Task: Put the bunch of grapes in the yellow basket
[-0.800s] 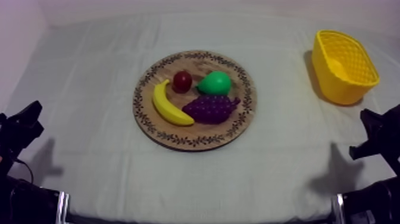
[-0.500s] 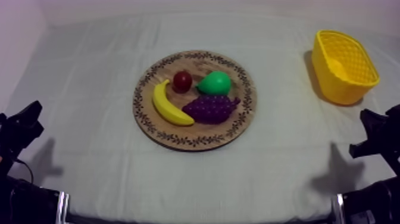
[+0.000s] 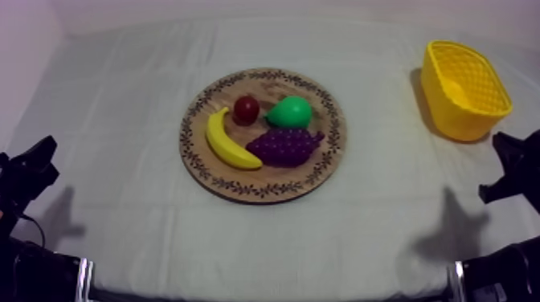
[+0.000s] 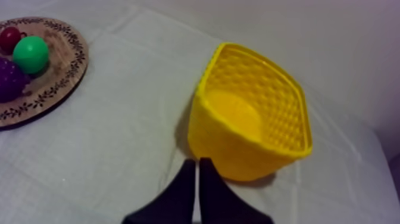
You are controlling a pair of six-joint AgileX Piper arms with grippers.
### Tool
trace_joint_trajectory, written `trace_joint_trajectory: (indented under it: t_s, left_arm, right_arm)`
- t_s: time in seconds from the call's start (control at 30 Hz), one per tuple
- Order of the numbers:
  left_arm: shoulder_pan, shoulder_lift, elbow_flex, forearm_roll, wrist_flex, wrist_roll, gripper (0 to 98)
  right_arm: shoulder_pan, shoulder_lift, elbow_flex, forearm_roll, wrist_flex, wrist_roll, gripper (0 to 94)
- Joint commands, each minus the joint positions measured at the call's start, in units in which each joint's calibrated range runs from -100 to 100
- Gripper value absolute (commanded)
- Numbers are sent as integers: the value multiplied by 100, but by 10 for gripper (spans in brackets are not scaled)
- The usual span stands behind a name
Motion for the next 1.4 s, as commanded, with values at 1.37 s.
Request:
trace_joint_trajectory:
  t_s: [1.37]
  left_arm:
    - [0, 0, -3, -3, -3, -1, 1]
  right_arm:
    - [-1937, 7161, -8677, -364, 5436, 1320, 7]
